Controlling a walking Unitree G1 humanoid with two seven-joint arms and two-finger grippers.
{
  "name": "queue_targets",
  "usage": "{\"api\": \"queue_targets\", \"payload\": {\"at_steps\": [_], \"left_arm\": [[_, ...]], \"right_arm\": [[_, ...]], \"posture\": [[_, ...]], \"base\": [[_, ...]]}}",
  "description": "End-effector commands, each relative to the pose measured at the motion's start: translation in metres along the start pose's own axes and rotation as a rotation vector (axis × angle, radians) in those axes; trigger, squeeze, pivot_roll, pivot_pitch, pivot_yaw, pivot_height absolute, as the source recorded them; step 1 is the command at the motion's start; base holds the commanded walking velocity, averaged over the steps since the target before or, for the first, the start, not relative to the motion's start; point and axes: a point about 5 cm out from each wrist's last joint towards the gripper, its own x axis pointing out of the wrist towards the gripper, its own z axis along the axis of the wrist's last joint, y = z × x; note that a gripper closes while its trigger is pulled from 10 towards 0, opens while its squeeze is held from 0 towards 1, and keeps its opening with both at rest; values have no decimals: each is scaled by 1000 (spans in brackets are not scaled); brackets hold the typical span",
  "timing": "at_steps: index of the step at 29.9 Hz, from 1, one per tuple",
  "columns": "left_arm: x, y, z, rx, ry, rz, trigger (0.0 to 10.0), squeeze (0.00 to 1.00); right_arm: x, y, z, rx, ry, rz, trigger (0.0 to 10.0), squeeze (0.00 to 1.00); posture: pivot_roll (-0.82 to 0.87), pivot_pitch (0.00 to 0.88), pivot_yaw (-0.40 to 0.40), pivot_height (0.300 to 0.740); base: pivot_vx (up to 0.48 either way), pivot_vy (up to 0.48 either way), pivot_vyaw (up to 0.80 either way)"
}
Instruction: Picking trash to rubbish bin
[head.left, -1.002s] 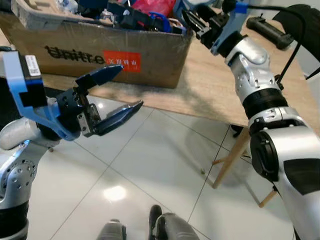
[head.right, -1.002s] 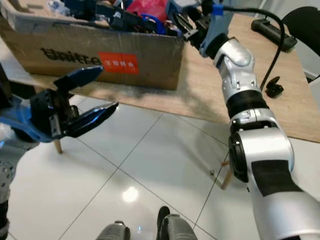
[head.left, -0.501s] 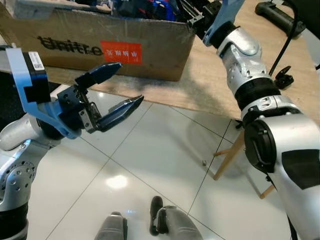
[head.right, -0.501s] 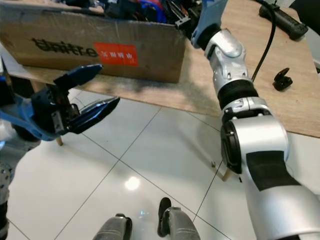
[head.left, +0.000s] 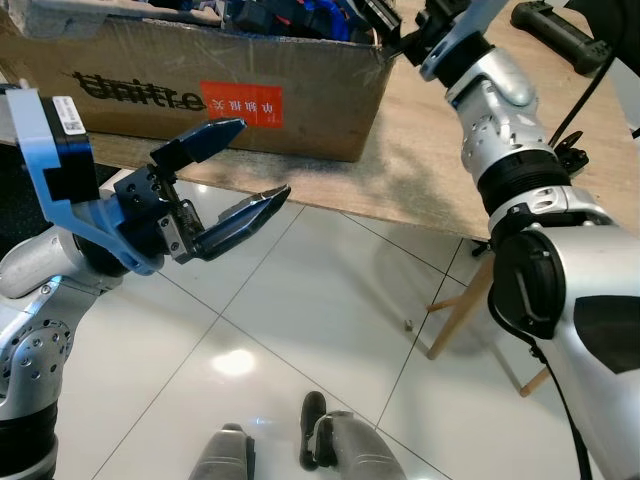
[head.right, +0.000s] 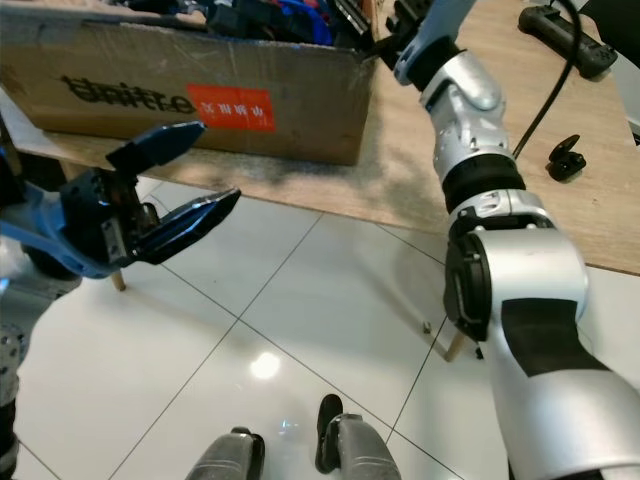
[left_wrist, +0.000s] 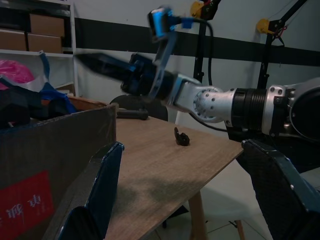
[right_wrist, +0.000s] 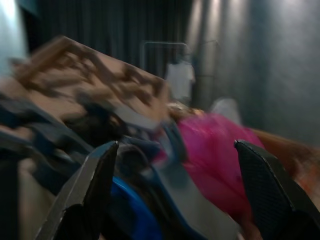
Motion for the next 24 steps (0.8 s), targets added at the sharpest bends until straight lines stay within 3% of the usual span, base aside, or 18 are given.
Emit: {"api": "queue_targets", "payload": {"at_steps": [1, 2, 4, 5, 6, 8, 9, 13, 14, 20, 22, 24], "left_arm": [[1, -3, -2, 7, -1, -19, 10000, 0], [1, -2, -3, 8, -3, -20, 10000, 0], [1, 1, -4, 15, -11, -22, 10000, 0], [1, 1, -4, 15, -11, -22, 10000, 0], [1, 2, -5, 15, -10, -25, 10000, 0], [0, 2, -6, 14, -9, -26, 10000, 0], [0, 2, -7, 13, -5, -29, 10000, 0], [-3, 0, -14, -2, 9, -51, 10000, 0], [-3, 0, -14, -2, 9, -51, 10000, 0], [-13, -8, -22, -54, 17, -86, 10000, 0], [-13, -8, -22, -54, 17, -86, 10000, 0], [-19, -9, -31, -81, 40, -79, 10000, 0]], "right_arm": [[-5, -1, 3, 28, -41, 29, 10000, 1000], [-8, 0, 6, 42, -74, 63, 10000, 1000], [-21, 10, 8, 81, -135, 190, 10000, 510], [-21, 10, 8, 81, -135, 190, 10000, 510], [-27, 16, 7, 113, -144, 244, 10000, 227], [-30, 19, 6, 133, -150, 270, 10000, 227], [-36, 26, 4, 166, -148, 317, 10000, 0], [-57, 53, -12, 259, -120, 464, 10000, 0], [-57, 53, -12, 259, -120, 464, 10000, 0], [-93, 102, -41, 443, -51, 625, 10000, 0], [-93, 102, -41, 443, -51, 625, 10000, 0], [-102, 114, -51, 497, 2, 653, 10000, 0]], "posture": [[184, 306, -74, 740], [180, 295, -70, 740], [172, 268, -67, 740], [172, 268, -67, 740], [167, 257, -63, 740], [167, 257, -63, 740], [166, 243, -61, 740], [171, 214, -59, 740], [171, 214, -59, 740], [180, 177, -69, 740], [180, 177, -69, 740], [181, 162, -74, 740]], "base": [[0, 0, 0], [0, 0, 0], [0, 0, 0], [0, 0, 0], [0, 0, 0], [0, 0, 0], [0, 0, 0], [0, 0, 0], [0, 0, 0], [0, 0, 0], [0, 0, 0], [0, 0, 0]]}}
